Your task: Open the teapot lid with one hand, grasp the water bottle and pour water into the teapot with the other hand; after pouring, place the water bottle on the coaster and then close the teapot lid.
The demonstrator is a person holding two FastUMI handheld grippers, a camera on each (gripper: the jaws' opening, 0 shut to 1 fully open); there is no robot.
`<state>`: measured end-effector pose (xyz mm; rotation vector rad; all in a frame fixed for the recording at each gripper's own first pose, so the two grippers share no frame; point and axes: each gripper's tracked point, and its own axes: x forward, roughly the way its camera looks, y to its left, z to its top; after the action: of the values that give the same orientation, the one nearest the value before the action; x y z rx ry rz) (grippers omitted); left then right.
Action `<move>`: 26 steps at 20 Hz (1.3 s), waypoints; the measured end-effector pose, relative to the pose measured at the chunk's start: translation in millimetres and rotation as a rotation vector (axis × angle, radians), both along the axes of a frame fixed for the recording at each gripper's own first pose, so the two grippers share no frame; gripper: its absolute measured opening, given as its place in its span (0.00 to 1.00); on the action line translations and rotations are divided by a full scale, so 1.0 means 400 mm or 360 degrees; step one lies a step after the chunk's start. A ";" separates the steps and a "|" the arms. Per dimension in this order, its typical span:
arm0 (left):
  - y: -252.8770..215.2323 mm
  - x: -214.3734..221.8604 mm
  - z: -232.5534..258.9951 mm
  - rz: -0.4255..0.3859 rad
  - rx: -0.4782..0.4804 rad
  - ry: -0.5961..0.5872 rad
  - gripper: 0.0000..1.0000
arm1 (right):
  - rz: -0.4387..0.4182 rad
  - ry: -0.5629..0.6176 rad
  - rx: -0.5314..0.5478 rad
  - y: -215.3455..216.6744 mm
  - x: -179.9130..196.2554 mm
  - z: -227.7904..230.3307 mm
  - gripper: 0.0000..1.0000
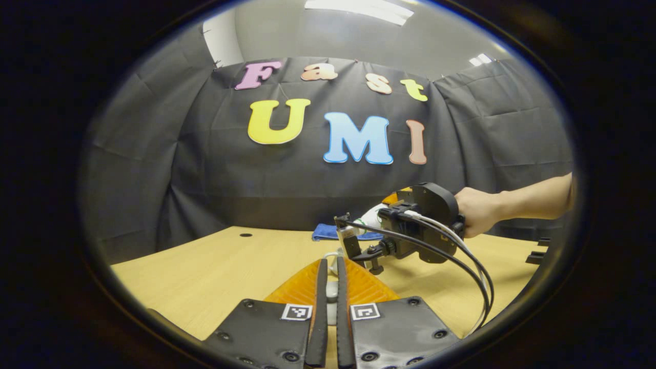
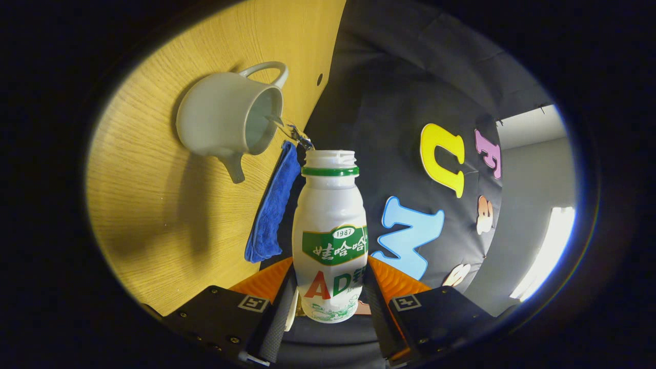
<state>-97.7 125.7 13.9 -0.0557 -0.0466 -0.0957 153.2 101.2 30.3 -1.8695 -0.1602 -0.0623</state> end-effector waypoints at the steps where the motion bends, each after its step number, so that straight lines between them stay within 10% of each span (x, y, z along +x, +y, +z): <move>1: -0.002 0.001 0.003 -0.0002 0.0001 0.0001 0.17 | -0.0001 -0.0001 -0.0010 0.000 0.001 0.003 0.72; 26: -0.004 0.001 -0.001 -0.0005 0.0005 0.0010 0.13 | 0.0098 -0.0134 -0.0302 0.059 -0.020 0.030 0.72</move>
<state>-97.2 124.1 13.7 -0.0528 -0.0399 -0.0988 145.3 124.7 42.3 -2.0509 -0.2904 -0.0860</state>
